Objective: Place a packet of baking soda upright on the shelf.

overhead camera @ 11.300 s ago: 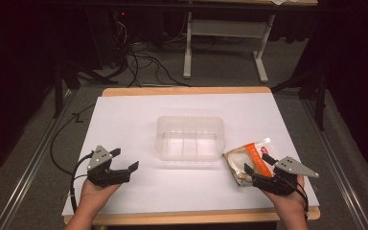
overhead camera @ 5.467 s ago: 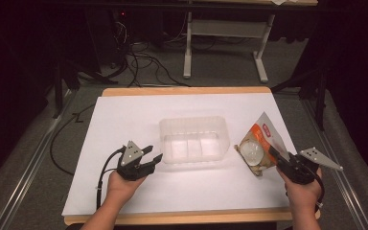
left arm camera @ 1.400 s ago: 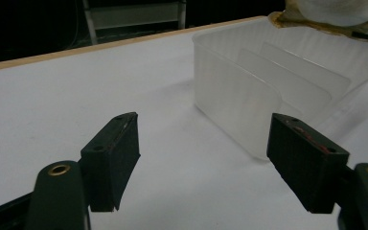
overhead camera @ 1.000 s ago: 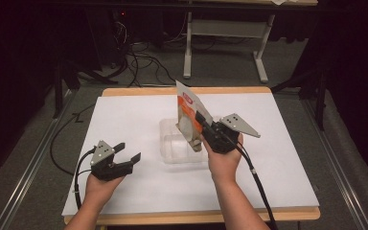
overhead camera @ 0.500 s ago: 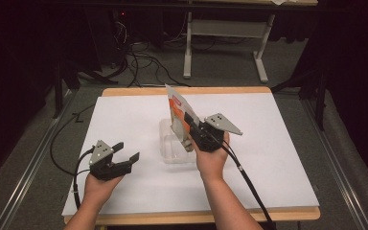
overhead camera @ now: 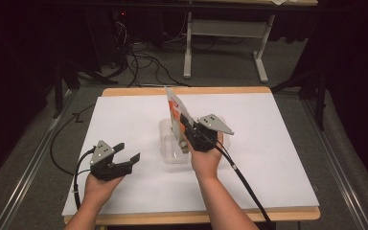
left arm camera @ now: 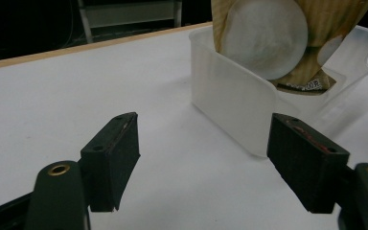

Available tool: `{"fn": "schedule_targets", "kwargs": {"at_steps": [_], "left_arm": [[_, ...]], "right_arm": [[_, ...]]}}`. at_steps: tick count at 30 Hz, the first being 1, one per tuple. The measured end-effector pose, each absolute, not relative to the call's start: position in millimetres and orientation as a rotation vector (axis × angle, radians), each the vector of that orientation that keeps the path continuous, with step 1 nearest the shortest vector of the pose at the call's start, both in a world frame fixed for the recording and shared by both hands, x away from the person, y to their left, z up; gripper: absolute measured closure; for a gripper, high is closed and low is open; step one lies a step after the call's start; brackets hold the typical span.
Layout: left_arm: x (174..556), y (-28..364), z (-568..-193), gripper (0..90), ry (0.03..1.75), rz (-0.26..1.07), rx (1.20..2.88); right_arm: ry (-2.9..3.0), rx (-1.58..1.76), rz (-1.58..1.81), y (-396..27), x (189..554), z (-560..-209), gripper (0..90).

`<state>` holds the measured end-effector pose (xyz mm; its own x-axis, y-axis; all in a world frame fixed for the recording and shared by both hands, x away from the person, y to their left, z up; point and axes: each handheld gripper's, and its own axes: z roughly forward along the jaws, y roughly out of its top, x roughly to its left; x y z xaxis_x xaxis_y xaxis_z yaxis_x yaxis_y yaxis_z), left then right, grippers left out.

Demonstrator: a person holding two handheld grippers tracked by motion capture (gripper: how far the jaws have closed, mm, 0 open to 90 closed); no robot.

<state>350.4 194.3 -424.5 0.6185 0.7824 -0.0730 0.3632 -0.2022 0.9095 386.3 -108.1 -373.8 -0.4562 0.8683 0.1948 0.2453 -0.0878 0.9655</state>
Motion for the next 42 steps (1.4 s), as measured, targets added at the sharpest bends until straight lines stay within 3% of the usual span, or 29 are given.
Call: {"fn": "schedule_targets", "kwargs": {"at_steps": [42], "left_arm": [[352,191,-426,27.3,0.905,0.487,1.830]], "right_arm": [[1.762,1.204,1.529,-107,379,-408,90.0]]}}
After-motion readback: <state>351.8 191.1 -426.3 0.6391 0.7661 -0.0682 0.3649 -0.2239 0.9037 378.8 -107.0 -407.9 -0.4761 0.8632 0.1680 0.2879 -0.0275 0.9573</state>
